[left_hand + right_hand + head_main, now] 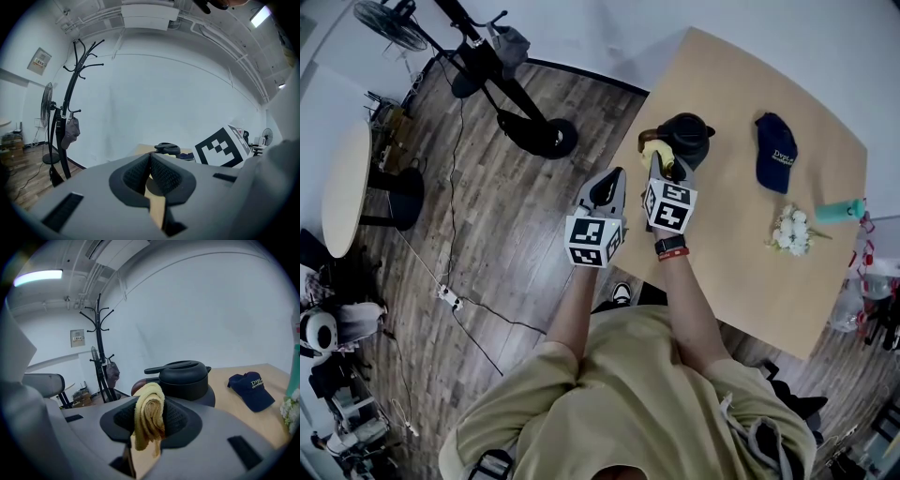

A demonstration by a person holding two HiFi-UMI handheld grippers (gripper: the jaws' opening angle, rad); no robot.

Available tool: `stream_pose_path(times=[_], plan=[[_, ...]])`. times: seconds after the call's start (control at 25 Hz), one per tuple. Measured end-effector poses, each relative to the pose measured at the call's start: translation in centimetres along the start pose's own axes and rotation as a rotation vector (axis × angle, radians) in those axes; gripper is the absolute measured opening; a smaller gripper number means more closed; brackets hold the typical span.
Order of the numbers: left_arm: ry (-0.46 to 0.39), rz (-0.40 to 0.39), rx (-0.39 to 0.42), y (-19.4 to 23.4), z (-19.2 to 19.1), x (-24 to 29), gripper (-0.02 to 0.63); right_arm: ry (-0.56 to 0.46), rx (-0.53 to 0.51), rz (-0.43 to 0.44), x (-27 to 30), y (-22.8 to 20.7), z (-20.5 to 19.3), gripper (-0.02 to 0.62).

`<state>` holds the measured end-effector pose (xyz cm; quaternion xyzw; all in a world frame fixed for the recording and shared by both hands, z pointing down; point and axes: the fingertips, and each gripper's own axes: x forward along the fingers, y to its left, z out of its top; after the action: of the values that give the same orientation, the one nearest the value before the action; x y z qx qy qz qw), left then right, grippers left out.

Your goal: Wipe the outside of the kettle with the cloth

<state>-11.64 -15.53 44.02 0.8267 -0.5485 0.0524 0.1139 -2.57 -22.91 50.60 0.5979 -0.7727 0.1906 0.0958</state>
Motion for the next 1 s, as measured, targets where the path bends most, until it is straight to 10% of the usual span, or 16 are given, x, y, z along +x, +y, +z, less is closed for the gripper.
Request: stream_pose_path(times=[1.0], plan=[[0.035, -0.043, 0.013, -2.8, -1.8, 1.4, 0.023, -0.003, 0.047, 0.01, -2.6, -3.2, -1.1, 0.135]])
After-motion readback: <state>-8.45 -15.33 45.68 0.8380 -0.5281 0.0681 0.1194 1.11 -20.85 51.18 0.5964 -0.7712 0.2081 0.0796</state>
